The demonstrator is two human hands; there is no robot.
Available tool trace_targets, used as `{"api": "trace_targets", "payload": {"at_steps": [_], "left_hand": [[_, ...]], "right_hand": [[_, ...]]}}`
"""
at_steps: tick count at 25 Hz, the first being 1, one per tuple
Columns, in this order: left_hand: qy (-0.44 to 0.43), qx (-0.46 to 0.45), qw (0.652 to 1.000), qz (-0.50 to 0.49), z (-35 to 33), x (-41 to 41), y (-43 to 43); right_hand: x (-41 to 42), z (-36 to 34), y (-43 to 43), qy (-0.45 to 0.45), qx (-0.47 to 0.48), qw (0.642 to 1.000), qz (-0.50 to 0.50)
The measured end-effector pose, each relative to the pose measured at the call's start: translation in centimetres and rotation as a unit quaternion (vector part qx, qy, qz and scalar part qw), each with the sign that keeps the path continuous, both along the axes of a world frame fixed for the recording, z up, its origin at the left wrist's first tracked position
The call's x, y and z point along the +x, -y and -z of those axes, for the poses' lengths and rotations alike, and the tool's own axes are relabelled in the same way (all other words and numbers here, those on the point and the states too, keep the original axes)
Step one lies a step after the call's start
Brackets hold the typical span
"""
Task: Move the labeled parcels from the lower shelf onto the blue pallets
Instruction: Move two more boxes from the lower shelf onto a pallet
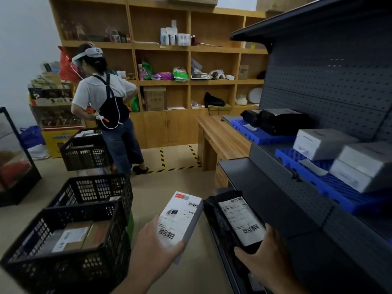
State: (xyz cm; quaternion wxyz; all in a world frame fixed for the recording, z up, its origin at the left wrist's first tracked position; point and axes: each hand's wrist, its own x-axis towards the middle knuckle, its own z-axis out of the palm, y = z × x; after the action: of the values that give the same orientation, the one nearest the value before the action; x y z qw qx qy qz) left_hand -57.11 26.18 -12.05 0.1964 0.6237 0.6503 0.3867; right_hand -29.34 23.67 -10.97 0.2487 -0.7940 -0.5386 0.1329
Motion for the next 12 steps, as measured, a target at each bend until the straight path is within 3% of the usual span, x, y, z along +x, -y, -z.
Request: {"api": "trace_targets", "payload": {"at_steps": [6, 12], "left_hand": [[0.011, -0.023, 0.997, 0.075, -0.4, -3.5, -16.6], [-0.005, 0.010, 0.982, 0.190, -5.1, 1.4, -30.4]], "right_hand": [[-4.4, -1.5, -10.9, -0.041, -0.016, 0.993, 0.108], [-2.2, -6.7, -18.6, -0.066, 0.001, 0.980, 0.190]]}}
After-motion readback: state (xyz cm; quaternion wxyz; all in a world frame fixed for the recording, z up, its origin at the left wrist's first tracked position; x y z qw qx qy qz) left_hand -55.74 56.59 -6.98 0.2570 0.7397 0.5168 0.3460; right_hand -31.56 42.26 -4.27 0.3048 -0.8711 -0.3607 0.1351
